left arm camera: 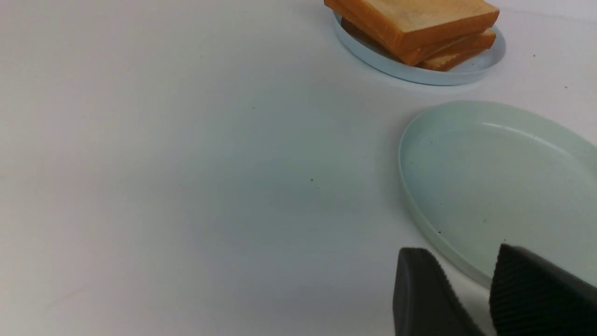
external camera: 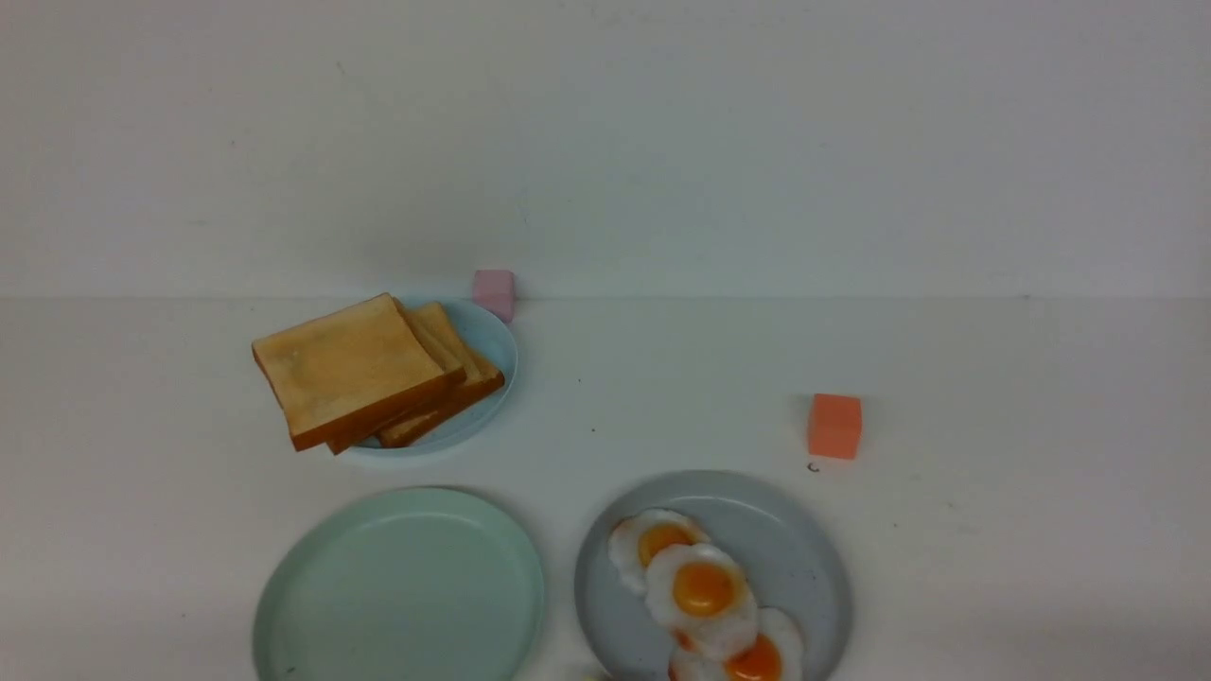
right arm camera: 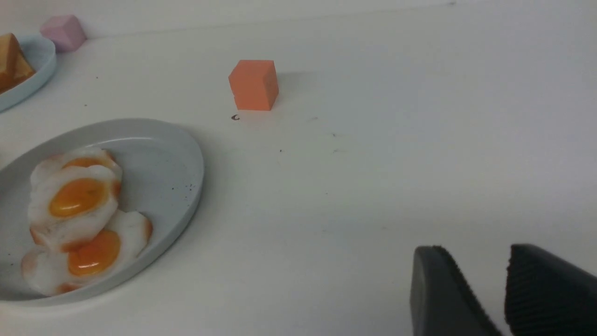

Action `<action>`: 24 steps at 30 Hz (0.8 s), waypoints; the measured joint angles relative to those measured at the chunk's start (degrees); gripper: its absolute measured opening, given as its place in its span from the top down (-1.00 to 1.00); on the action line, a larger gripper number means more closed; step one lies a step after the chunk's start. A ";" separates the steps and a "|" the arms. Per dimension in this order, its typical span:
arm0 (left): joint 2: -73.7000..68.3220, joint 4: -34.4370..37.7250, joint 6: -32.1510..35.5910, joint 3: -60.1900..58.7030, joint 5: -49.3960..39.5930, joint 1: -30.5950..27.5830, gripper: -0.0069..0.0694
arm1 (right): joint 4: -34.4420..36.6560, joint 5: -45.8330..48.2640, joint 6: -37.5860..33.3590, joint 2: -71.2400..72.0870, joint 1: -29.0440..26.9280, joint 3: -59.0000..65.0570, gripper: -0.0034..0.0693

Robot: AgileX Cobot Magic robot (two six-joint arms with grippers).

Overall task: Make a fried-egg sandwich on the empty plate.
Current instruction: Use the left arm to grab a slice of bread

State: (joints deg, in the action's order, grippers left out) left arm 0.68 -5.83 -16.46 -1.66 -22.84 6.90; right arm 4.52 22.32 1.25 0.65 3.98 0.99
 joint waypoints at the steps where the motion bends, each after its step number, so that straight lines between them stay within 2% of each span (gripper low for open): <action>1: 0.00 0.00 0.00 0.00 0.00 0.00 0.19 | -0.05 0.00 0.00 0.00 0.00 0.00 0.24; 4: 0.00 0.00 0.00 0.00 0.00 0.00 0.19 | -0.25 -0.44 0.00 0.00 0.00 0.00 0.24; 10: 0.00 -0.02 0.00 0.00 4.54 0.00 0.19 | 1.37 -9.40 0.00 0.00 0.00 0.58 0.24; 15: 0.00 3.03 -1.53 0.00 13.89 0.00 0.19 | 5.14 -18.56 0.00 0.00 0.00 0.58 0.24; 16: 0.00 4.64 -3.04 0.00 18.52 0.00 0.19 | 6.36 -22.84 0.00 0.00 0.00 0.58 0.24; 17: 0.00 5.07 -3.51 0.00 19.11 0.00 0.19 | 6.71 -22.84 0.00 0.00 0.00 0.58 0.24; 21: 0.00 8.05 -8.44 0.00 33.96 0.00 0.19 | 8.54 -35.75 0.65 0.00 0.00 0.58 0.24; 24: 0.00 8.62 -9.36 3.03 34.21 0.00 0.19 | 11.05 -40.76 2.64 0.00 0.00 -1.03 0.24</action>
State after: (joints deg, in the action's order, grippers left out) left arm 0.68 2.79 -25.82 1.37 11.37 6.90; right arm 15.57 -18.43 3.90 0.65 3.98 -0.04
